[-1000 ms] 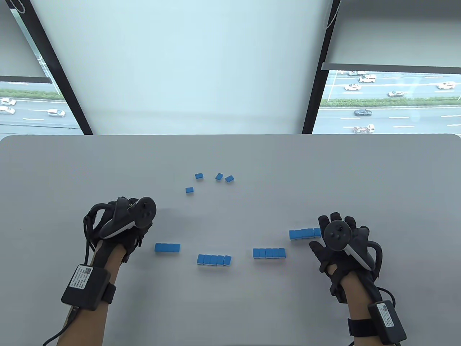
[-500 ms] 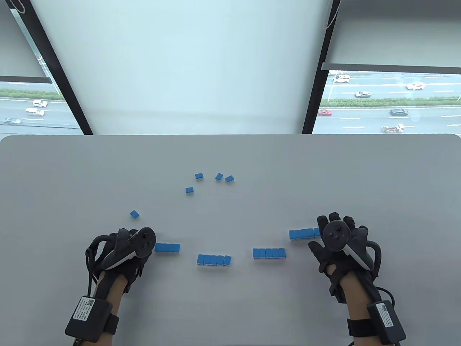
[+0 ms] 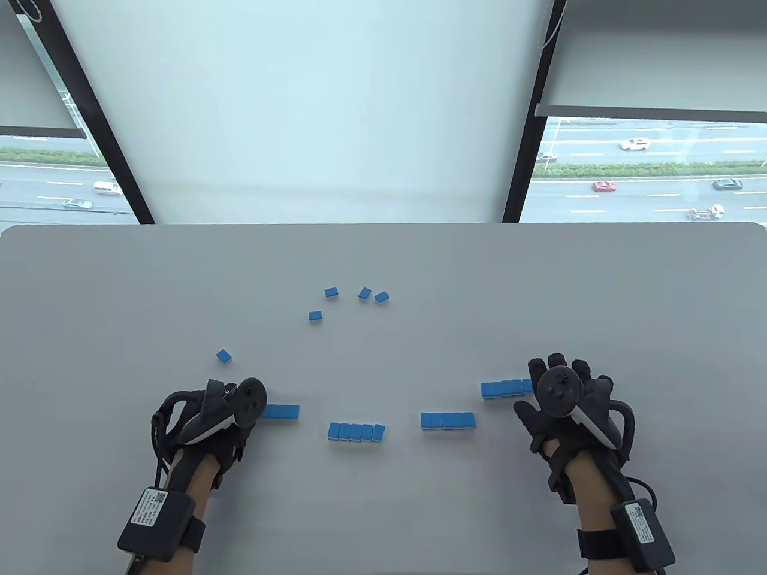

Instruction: Build mahjong tile wall

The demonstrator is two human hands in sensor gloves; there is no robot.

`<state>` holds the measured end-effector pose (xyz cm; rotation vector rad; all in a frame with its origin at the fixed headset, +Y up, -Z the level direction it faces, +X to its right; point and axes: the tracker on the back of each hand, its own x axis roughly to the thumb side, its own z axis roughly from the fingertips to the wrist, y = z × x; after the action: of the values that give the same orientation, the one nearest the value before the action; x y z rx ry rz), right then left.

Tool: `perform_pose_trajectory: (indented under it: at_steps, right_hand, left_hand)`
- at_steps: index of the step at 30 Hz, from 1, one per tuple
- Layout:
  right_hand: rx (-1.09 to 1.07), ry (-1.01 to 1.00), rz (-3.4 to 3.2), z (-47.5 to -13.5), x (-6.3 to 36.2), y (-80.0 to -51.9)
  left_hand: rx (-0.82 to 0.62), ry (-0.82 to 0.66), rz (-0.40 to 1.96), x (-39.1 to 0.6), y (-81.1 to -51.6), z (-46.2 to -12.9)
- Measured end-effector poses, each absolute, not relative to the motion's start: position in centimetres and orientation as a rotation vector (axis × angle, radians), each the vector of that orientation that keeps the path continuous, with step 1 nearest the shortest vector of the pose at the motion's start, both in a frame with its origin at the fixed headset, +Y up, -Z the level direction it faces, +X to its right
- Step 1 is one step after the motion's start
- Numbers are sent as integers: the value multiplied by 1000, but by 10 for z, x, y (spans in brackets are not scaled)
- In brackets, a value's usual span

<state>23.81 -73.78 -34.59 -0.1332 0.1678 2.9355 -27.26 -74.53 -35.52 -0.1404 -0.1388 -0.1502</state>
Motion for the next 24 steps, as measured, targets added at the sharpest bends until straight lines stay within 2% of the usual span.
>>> perform_pose_trajectory:
  at_steps: [17,24]
  right_hand:
    - [-133,165,2936,-346,238,-737]
    - [-130,163,2936,-347,238,-737]
  left_hand:
    - [-176,-125,-114,-276,-747,-355]
    - [-227,-99,13,-287,-744,-355]
